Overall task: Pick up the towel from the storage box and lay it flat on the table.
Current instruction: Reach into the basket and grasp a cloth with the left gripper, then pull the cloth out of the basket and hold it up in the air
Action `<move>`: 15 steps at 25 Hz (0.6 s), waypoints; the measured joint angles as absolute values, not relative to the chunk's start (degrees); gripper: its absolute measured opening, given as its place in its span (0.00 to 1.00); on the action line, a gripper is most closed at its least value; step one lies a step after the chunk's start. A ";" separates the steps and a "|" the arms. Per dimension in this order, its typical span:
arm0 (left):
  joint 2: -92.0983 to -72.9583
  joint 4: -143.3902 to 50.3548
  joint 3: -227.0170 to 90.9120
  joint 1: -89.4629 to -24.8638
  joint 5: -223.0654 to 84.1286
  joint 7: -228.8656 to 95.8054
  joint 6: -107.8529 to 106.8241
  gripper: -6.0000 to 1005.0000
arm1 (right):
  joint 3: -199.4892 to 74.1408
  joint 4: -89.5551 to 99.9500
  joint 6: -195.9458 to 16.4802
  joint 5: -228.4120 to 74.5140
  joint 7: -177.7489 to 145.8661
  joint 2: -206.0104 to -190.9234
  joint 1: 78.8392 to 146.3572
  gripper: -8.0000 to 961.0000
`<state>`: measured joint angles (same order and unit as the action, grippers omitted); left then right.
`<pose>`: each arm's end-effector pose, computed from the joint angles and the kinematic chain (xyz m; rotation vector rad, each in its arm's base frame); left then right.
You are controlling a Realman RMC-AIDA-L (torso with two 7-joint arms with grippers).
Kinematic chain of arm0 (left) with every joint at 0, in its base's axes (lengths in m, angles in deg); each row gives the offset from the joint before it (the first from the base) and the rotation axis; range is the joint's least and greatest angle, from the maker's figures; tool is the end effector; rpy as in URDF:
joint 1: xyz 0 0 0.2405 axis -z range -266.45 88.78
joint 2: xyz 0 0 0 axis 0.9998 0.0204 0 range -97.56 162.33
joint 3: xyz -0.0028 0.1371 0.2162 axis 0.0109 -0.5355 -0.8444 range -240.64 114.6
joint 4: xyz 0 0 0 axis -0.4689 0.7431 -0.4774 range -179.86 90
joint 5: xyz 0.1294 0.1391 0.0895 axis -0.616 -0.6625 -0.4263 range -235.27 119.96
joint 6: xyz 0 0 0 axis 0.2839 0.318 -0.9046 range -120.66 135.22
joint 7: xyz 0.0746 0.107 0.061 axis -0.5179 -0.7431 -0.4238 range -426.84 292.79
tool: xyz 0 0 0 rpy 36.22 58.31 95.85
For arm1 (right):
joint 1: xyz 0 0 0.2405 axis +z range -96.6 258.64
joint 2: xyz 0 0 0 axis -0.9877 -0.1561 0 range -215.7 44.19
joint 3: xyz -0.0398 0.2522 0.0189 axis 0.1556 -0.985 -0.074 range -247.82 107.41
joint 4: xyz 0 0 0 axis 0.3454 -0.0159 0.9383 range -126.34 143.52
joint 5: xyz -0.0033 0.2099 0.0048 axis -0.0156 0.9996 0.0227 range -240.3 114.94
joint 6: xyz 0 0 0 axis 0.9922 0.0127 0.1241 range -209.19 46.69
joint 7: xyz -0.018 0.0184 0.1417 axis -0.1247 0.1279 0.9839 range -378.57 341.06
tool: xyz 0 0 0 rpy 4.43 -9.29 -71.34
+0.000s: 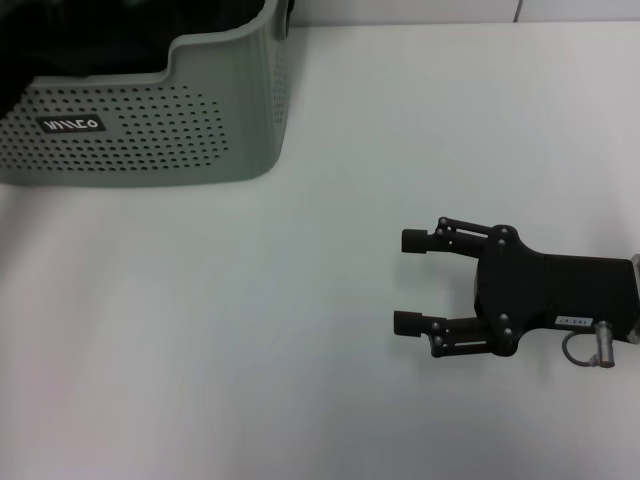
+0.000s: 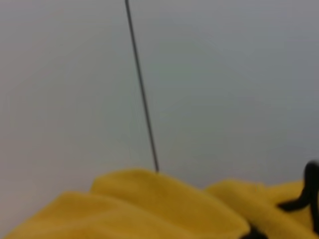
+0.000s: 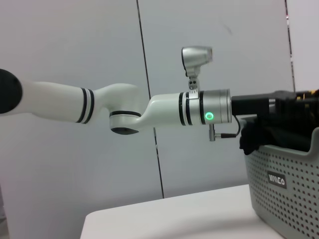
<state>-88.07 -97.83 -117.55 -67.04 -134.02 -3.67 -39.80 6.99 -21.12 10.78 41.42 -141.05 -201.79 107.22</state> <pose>-0.2688 0.4002 0.0850 -1.8964 -0.3914 -0.6014 0.2233 0.2878 -0.0384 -2.8415 0.1554 1.0794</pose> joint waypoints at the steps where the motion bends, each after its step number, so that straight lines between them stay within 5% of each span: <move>1: -88.09 -97.84 -119.13 -67.04 -133.62 -4.12 -37.49 0.55 | 6.99 -21.11 10.64 41.44 -141.14 -201.79 107.21 0.89; 9: -88.03 -97.31 -123.93 -68.42 -121.20 -12.29 -33.95 0.52 | 6.97 -21.00 10.50 41.58 -141.31 -201.83 107.21 0.89; 15: -87.96 -94.50 -125.71 -70.04 -106.71 -20.44 -35.65 0.29 | 6.92 -20.36 10.50 41.58 -142.00 -201.80 107.15 0.89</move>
<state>-87.96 -94.50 -125.71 -70.04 -106.71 -20.44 -35.65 6.92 -20.36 10.50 41.58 -142.00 -201.80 107.15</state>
